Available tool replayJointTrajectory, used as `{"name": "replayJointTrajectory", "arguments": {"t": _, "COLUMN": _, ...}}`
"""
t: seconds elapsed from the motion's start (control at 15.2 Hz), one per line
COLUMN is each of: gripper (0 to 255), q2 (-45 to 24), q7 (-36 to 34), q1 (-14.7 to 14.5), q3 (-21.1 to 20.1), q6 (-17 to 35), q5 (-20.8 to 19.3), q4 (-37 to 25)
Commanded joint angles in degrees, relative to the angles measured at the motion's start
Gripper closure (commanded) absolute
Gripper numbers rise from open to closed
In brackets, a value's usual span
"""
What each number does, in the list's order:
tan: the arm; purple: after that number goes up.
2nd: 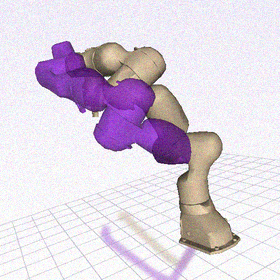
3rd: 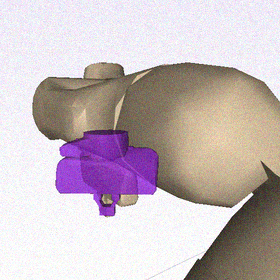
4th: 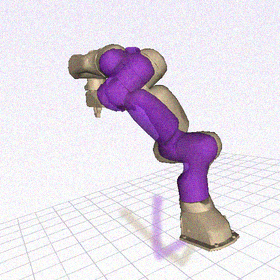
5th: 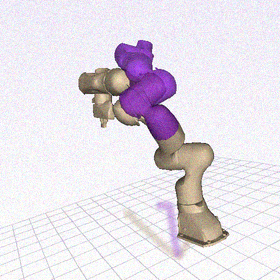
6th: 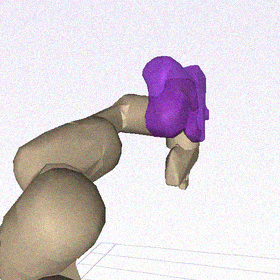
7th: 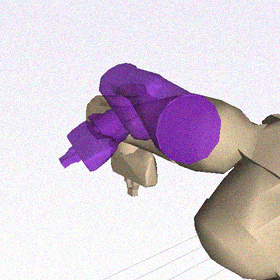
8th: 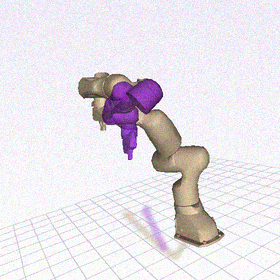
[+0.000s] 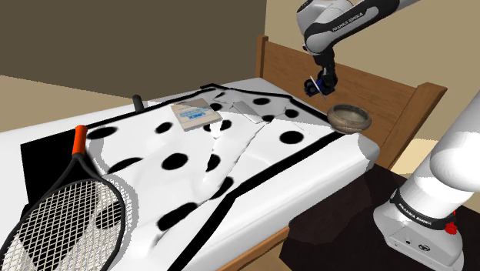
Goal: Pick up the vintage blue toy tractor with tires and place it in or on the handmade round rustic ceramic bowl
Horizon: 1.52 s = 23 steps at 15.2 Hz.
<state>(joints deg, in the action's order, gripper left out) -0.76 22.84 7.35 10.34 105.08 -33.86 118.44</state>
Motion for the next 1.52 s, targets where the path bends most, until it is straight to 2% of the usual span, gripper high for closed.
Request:
{"name": "replayJointTrajectory", "arguments": {"t": 0.0, "gripper": 255, "q2": 0.58, "q7": 0.73, "q1": -0.04, "q3": -0.04, "q6": -1.31, "q5": 0.12, "q4": -0.97}}
{"name": "replayJointTrajectory", "arguments": {"t": 1.06, "gripper": 255, "q2": 3.26, "q7": 5.70, "q1": -0.52, "q3": -0.62, "q6": -10.91, "q5": 0.89, "q4": -9.05}}
{"name": "replayJointTrajectory", "arguments": {"t": 1.45, "gripper": 255, "q2": 17.11, "q7": 4.39, "q1": -1.12, "q3": -1.87, "q6": -13.69, "q5": -0.45, "q4": 3.03}}
